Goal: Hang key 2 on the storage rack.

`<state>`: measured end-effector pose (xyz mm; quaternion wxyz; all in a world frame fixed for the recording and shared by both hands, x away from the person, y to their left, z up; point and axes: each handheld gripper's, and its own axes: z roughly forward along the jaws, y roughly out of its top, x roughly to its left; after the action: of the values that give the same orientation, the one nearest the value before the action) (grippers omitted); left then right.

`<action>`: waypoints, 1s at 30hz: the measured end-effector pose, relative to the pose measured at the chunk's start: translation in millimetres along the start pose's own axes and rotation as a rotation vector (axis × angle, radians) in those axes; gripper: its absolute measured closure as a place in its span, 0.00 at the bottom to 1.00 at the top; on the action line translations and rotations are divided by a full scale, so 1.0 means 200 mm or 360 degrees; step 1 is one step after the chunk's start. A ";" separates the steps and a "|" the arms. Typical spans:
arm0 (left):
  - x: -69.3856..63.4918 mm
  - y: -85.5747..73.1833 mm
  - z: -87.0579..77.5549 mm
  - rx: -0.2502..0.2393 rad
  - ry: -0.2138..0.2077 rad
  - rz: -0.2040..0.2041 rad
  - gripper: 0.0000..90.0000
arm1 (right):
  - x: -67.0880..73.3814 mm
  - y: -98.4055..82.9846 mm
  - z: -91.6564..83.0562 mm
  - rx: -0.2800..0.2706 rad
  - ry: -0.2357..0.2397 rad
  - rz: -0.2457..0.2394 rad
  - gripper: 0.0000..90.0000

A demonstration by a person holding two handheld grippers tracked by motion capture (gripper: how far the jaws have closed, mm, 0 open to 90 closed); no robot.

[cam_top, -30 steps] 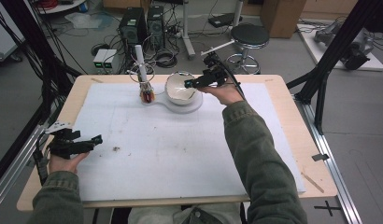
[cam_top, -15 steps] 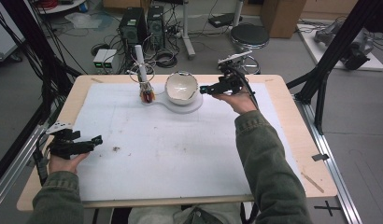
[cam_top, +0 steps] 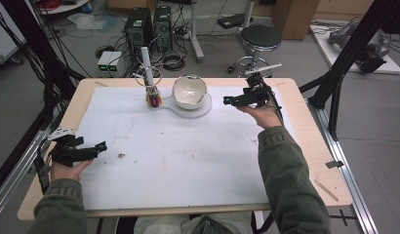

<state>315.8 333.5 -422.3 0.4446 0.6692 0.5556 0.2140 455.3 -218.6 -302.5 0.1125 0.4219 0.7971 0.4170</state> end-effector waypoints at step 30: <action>-0.01 -0.01 0.00 0.0014 0.0007 0.0018 0.02 | -0.15 -0.42 -0.21 -0.0008 -0.0186 0.0162 0.01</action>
<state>314.6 330.9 -423.0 0.4393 0.6738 0.5537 0.2157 403.5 -291.0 -345.3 0.1385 0.4852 0.7657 0.3990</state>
